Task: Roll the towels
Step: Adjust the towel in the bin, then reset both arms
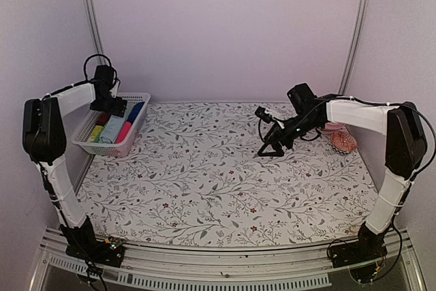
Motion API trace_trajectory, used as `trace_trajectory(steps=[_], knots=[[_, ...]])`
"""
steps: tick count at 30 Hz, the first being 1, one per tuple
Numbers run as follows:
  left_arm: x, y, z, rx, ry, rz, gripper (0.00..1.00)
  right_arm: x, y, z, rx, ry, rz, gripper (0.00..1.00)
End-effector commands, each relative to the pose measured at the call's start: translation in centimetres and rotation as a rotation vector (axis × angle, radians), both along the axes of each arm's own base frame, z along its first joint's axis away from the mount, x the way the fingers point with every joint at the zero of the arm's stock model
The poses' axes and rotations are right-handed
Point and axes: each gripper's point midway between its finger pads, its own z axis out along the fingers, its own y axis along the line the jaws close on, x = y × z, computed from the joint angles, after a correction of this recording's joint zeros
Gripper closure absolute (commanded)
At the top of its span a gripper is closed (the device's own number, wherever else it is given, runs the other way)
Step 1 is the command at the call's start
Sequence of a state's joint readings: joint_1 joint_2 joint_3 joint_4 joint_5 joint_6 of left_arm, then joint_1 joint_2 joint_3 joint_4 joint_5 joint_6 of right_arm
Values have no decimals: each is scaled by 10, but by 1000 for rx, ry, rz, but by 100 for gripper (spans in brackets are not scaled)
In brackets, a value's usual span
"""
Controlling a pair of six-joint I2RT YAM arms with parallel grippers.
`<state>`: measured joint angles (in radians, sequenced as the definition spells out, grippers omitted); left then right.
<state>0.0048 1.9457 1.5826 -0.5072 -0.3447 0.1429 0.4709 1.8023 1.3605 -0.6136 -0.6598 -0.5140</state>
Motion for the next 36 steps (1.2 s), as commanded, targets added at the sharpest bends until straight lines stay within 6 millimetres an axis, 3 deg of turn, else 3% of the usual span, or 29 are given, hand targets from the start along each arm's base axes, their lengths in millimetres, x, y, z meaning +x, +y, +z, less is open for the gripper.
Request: trace_trajectory(steps=[1,5,8,11,16,22,26,31,36], knots=[[-12,-9,49,-47,-78,-12,3,17,-10,16,-15,-70,-49,1],[-28,-44,66,-106,-115,-69,3,43,-43,33,9,-78,-172,1],[-46,-79,71,-153,-127,-119,3,61,-80,54,32,-95,-292,1],[-67,-119,75,-206,-153,-179,3,65,-118,75,-12,-189,-393,1],[-103,-174,92,-311,-221,-277,3,42,-161,94,-113,-368,-520,1],[-155,-223,116,-451,-323,-437,3,1,-184,104,-83,-440,-639,1],[-187,-229,123,-455,-366,-493,3,-27,-189,119,-16,-508,-667,1],[-218,-220,120,-471,-397,-525,3,-62,-188,133,79,-597,-657,1],[-239,-208,124,-495,-470,-532,3,-74,-195,128,97,-673,-679,1]])
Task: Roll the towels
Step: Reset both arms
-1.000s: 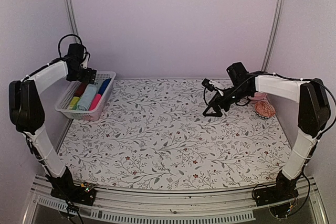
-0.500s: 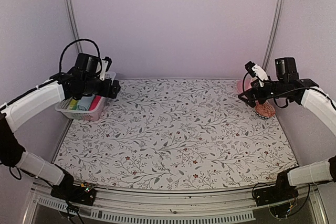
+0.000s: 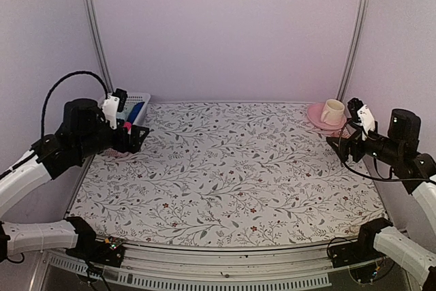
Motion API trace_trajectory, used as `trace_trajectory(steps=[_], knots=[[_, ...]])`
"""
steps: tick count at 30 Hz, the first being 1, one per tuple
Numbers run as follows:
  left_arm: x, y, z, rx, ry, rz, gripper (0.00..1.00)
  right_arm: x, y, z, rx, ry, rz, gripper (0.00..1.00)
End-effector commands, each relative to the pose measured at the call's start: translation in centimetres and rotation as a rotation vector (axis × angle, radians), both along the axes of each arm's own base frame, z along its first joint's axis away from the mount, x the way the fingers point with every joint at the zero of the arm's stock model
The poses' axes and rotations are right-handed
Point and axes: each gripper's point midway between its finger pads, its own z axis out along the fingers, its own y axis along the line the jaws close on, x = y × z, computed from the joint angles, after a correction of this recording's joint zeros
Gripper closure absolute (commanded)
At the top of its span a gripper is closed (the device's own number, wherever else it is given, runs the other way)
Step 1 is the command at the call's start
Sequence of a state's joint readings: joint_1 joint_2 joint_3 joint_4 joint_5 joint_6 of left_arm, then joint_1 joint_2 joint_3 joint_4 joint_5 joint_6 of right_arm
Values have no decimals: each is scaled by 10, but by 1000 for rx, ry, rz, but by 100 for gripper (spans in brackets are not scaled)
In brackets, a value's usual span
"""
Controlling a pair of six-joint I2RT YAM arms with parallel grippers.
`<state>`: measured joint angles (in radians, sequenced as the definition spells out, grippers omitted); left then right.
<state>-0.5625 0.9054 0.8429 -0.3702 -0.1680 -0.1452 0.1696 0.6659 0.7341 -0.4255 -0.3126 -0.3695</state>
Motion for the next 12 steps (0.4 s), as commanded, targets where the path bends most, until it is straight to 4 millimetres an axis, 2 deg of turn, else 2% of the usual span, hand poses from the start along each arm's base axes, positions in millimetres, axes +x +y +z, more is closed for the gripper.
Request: trace_trajectory(steps=[1,8,12], knots=[[-14,6,8,-49,-68,3,3,1,-6,-5,22,-46,-41,1],[-27,20,1,-31,-84,22,3,1,-8,-11,22,-34,-38,1],[-32,21,5,-24,-92,5,3,0,-11,-8,15,-53,-44,1]])
